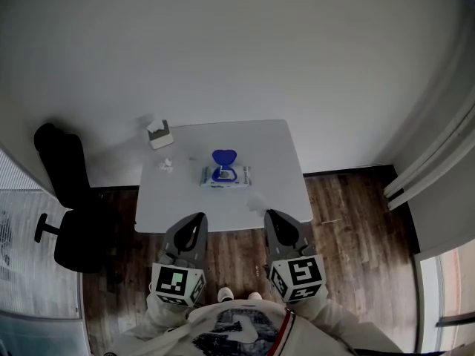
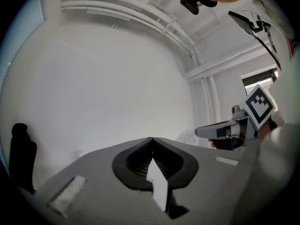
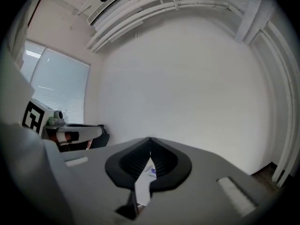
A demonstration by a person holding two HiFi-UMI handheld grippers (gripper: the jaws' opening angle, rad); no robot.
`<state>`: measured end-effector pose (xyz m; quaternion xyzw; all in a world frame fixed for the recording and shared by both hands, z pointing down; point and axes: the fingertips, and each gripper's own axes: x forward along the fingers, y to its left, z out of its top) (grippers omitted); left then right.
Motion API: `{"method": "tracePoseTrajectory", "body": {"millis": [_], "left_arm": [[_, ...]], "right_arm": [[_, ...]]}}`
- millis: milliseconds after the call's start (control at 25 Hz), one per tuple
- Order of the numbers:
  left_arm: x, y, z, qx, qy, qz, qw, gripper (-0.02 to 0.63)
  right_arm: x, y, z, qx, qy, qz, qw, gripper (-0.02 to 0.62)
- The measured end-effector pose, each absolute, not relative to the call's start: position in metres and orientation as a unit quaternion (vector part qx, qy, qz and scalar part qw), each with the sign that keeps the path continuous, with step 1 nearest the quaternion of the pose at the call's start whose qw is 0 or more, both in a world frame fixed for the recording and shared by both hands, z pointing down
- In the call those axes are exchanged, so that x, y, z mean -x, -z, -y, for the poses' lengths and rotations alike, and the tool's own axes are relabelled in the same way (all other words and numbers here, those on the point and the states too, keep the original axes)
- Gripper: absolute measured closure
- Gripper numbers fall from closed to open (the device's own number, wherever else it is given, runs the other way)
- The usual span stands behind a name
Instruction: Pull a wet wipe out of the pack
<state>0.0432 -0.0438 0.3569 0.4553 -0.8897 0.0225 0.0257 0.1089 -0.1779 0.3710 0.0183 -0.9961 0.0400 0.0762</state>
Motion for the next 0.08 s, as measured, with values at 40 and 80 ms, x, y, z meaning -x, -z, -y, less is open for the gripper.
{"method": "tracePoseTrajectory", "body": {"millis": [40,80], "left_arm": [[-0.0441,-0.357,0.0452,-0.456,-0.023,0.889,0.027,0.601],[-0.0451,-0.3571,0.0467,-0.457,-0.023,0.889,0.028,0.601]], "right_arm": [[-0.1091,-0.3716,0.1789,-0.018,-0.041,0.996,0.077,0.586],[-0.1093,-0.3722,0.1799,-0.017,-0.041,0.996,0.077,0.587]]}}
